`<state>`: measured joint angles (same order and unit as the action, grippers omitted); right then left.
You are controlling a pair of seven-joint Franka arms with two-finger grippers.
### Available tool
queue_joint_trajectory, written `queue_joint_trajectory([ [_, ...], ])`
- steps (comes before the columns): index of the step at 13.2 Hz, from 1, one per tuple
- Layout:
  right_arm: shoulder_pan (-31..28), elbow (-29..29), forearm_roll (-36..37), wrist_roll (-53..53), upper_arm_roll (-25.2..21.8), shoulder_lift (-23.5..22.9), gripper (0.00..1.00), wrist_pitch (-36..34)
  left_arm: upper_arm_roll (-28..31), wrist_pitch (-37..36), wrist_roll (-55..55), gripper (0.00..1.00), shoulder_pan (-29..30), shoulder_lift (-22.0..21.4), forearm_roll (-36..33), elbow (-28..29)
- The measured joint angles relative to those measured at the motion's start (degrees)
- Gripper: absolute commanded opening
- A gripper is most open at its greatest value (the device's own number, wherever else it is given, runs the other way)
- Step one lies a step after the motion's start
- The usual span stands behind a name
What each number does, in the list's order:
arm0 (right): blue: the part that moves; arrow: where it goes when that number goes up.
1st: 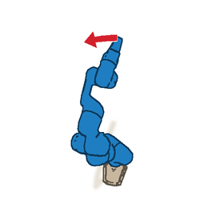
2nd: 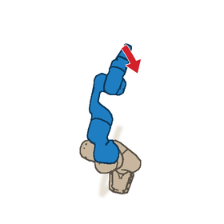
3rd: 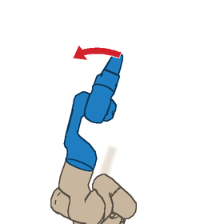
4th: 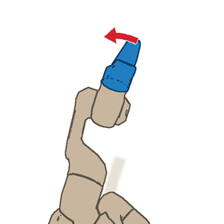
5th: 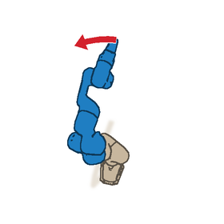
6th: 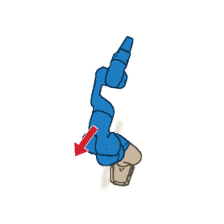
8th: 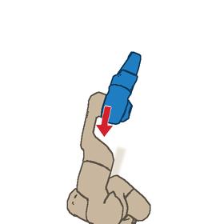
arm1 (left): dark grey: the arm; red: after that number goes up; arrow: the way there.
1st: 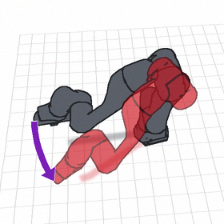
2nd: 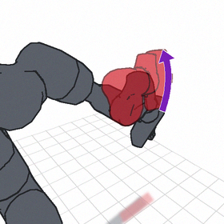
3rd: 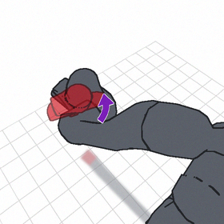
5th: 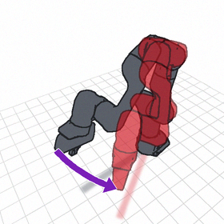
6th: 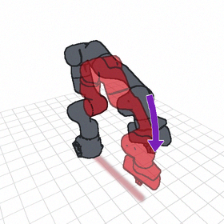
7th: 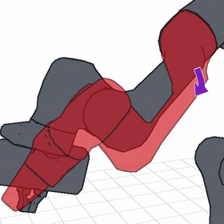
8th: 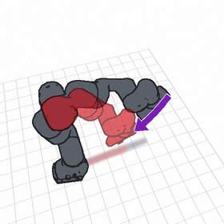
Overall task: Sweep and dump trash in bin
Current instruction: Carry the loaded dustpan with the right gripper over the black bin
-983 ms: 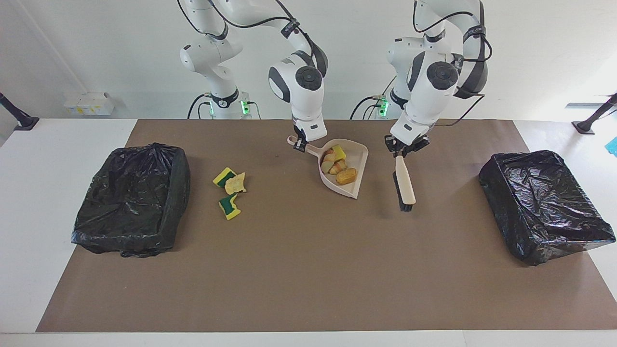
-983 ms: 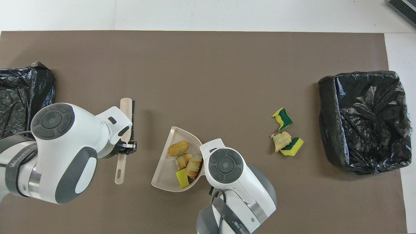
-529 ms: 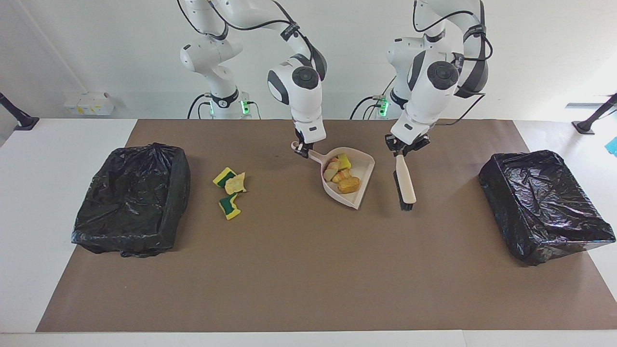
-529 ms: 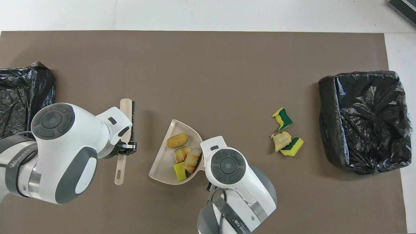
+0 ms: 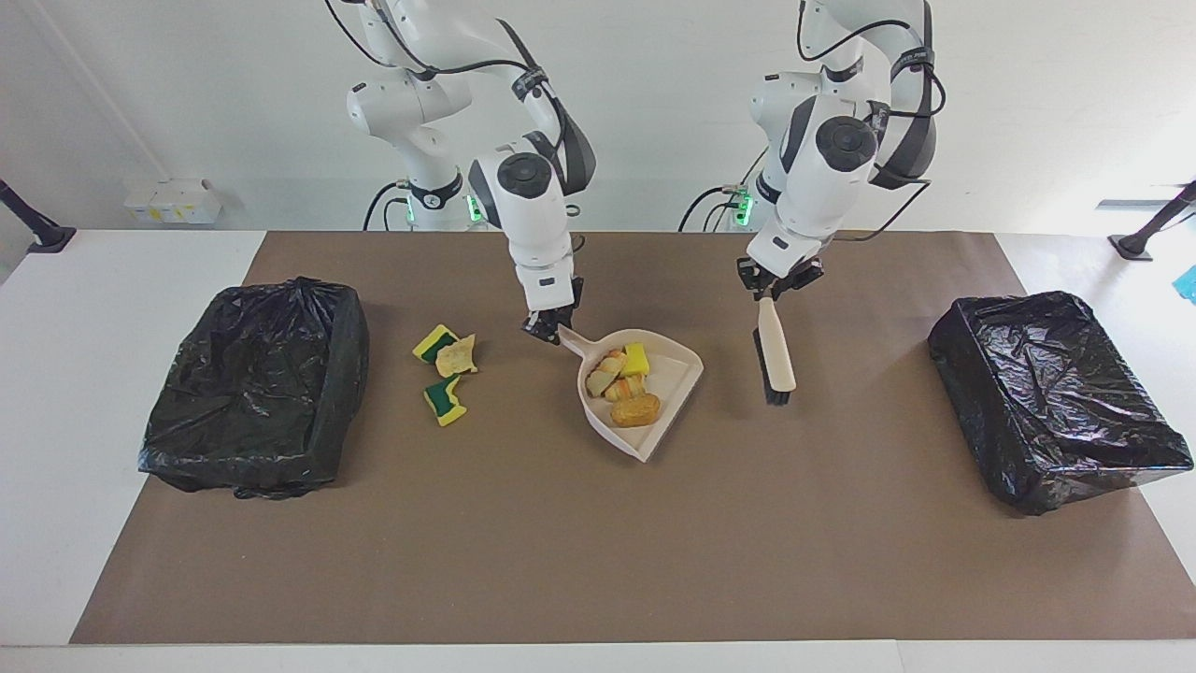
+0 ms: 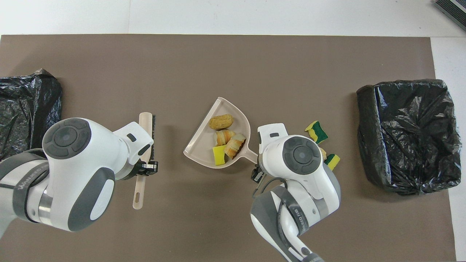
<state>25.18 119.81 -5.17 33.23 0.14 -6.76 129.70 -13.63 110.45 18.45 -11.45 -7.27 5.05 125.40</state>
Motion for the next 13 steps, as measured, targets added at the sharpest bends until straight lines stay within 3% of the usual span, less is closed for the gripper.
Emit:
queue_joint_trajectory([
  [7,-15.5,-11.7,0.2,26.6,-0.7,1.4,0.0,-20.7,-0.9,7.6,24.0,0.0,-21.2,-0.6,2.1,8.3],
  [13,-31.0,-17.7,1.9,43.8,-1.9,3.1,0.0,-26.5,-0.8,16.0,24.5,0.03,-23.7,-2.7,5.4,15.7],
])
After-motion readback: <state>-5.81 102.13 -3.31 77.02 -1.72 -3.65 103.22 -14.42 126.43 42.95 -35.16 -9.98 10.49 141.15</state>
